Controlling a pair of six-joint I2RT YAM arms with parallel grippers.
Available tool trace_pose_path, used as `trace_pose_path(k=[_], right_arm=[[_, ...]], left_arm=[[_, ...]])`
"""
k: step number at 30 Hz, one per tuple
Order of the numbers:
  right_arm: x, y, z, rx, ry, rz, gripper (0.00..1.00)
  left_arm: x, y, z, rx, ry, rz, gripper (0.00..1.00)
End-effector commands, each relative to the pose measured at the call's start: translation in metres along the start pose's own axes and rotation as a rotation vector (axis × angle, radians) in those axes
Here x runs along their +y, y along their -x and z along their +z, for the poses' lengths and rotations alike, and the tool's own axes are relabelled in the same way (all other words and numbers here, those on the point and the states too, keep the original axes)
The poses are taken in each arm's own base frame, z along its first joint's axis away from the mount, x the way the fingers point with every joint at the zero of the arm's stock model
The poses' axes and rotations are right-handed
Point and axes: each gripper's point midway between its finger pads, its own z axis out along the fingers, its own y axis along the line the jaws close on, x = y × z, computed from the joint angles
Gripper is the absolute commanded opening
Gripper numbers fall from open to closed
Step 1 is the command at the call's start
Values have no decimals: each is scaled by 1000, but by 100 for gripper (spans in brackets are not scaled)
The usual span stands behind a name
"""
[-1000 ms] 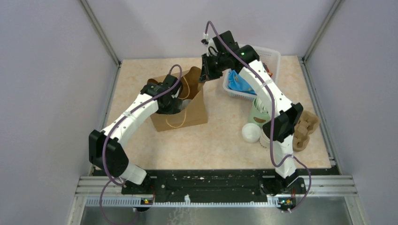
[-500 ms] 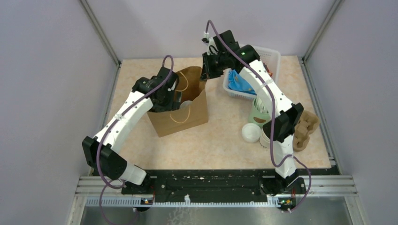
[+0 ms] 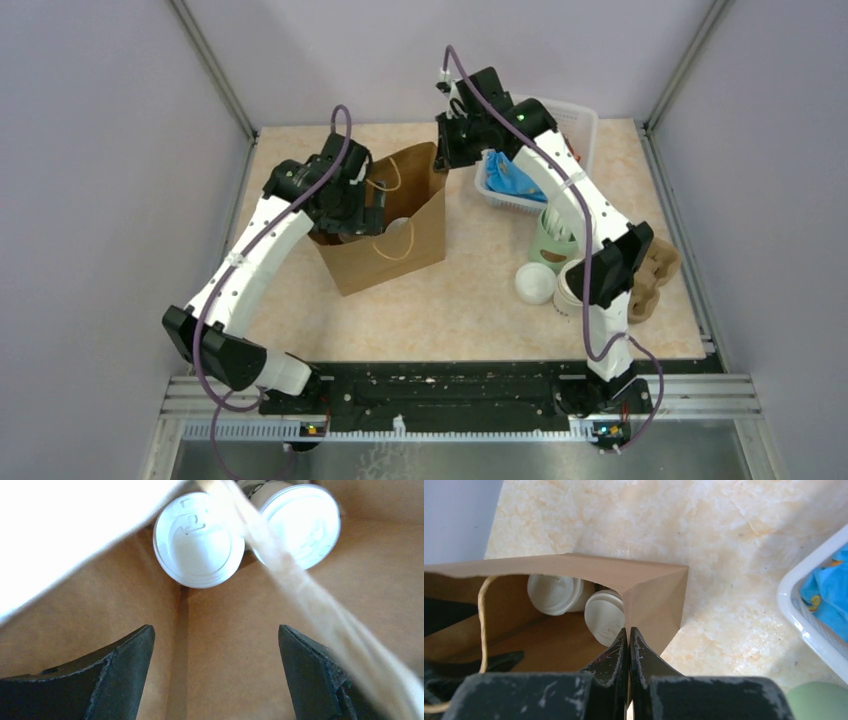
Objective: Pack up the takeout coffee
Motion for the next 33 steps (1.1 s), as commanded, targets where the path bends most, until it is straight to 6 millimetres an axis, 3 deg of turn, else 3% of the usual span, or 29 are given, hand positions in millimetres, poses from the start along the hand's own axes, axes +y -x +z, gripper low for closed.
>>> trace_pose_path(k=[1, 7, 11, 15, 19, 21, 23, 25, 29, 33], right_arm=[[-6, 15, -26, -101, -78, -7, 0], [-15, 23, -38, -177, -134, 3, 0], [-17, 26, -41, -199, -149, 13, 0], [-16, 23, -41, -190, -141, 28, 0], [-15, 24, -45, -196, -144, 30, 0], [-13, 26, -49, -203, -138, 32, 0], [-10, 25, -50, -202, -128, 35, 0], [-5, 25, -50, -206, -119, 34, 0], [6, 24, -48, -198, -105, 40, 0], [10, 17, -38, -165, -111, 71, 0]], left_arm=[[-11, 23, -45, -155, -124, -59, 99], [-28, 28, -74, -223, -265, -121, 99], [-43, 42, -108, -297, -385, -184, 99], [-44, 62, -145, -382, -442, -303, 97], [-40, 72, -170, -453, -489, -430, 99], [-42, 77, -168, -478, -514, -469, 99], [-51, 75, -148, -451, -542, -481, 99], [-65, 77, -135, -459, -604, -428, 99], [-74, 74, -109, -406, -584, -327, 95], [-84, 64, -91, -348, -602, -215, 76]])
